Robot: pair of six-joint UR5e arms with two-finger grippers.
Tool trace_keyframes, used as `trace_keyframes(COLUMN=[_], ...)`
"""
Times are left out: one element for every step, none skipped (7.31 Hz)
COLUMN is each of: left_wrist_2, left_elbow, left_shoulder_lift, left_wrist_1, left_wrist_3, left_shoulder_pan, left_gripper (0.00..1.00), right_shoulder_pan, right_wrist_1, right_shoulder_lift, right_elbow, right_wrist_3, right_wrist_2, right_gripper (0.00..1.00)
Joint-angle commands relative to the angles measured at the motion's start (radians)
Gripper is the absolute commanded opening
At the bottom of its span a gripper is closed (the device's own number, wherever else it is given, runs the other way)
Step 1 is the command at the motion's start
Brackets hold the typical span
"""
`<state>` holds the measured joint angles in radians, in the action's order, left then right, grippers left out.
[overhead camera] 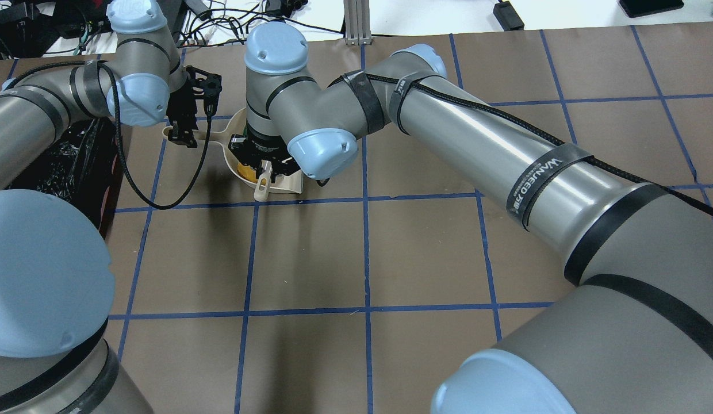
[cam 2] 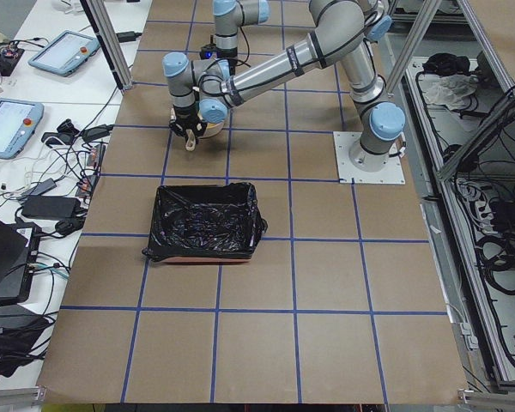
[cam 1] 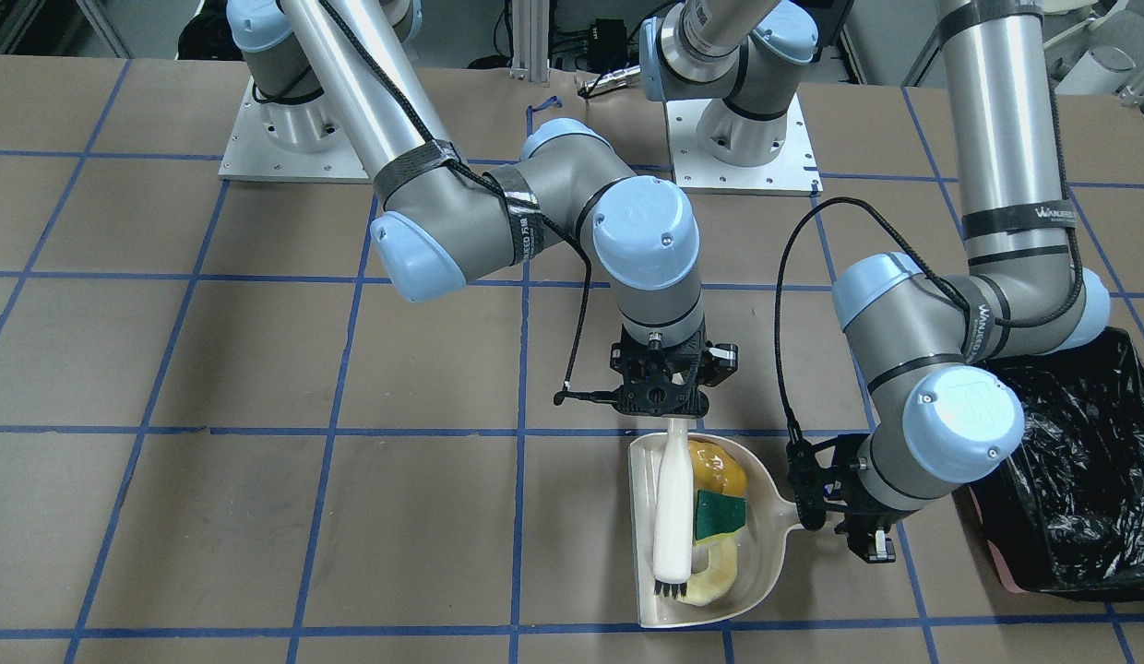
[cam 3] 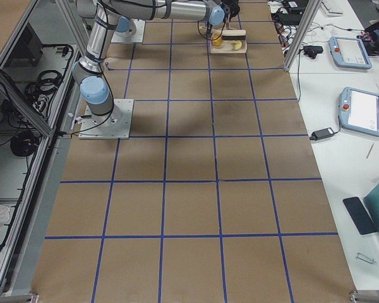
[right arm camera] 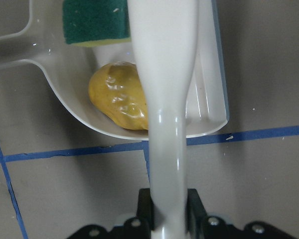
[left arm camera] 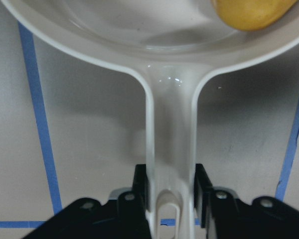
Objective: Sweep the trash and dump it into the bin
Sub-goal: 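Brush the items deeper into the dustpan with the right gripper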
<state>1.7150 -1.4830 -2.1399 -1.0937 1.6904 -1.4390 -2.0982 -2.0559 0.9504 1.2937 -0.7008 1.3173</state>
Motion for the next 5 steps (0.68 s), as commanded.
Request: trace_keyframes(left_wrist_2=[0.000, 0.000, 0.000, 0.000, 0.000], left_elbow=[0.000, 0.000, 0.000, 0.000, 0.000], left_shoulder_lift=[0.001, 0.001, 0.001, 0.000, 0.000], left_wrist_1=[0.000, 0.000, 0.000, 0.000, 0.000], left_wrist_3=[0.000, 0.000, 0.000, 0.000, 0.000], left_shoulder_pan=[-0.001, 0.000, -0.001, -0.001, -0.001], left_gripper=[0.18, 0.18, 0.18, 0.18, 0.18], right_shoulder_pan=[-0.014, -0.013, -0.013, -0.013, -0.003], right_wrist_1=[0.004, -0.004, -0.003, -0.003, -0.001], right_shoulder_lift=[-0.016, -0.015, -0.015, -0.012, -0.009], right_elbow=[0.007, 0.010, 0.009, 0.009, 0.004], right_wrist_3=[0.066, 0.040, 0.035, 0.034, 0.046], right_wrist_2=[0.063, 0.054, 0.054, 0.053, 0.054], right_gripper=[0.00, 0.00, 0.00, 0.00, 0.00])
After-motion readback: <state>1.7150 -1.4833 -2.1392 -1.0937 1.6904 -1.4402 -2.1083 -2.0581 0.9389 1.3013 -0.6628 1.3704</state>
